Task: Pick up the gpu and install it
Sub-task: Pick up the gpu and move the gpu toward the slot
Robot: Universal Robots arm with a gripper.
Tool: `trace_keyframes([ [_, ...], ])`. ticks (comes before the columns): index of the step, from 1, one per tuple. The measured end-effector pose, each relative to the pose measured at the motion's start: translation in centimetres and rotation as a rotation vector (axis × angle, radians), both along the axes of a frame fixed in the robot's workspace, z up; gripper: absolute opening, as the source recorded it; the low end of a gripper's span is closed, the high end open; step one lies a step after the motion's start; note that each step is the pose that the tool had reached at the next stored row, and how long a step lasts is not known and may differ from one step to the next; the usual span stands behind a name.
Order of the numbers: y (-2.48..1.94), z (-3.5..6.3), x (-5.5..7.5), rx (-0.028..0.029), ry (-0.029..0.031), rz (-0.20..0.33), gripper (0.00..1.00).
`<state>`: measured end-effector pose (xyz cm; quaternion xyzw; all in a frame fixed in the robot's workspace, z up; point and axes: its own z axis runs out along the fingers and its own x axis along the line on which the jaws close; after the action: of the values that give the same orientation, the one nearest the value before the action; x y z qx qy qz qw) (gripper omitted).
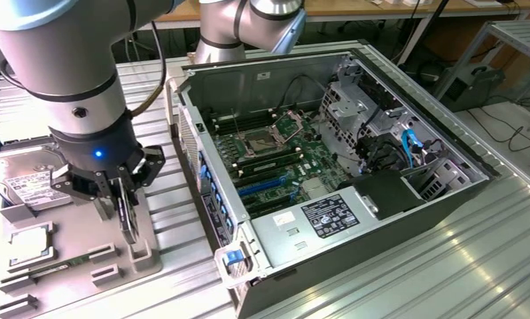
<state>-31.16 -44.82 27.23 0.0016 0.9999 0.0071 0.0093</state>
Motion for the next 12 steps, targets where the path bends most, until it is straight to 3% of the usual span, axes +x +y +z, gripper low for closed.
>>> trace_keyframes([
  [12, 0.0, 2.06, 0.0, 0.0, 0.0119, 0.0, 0.28],
])
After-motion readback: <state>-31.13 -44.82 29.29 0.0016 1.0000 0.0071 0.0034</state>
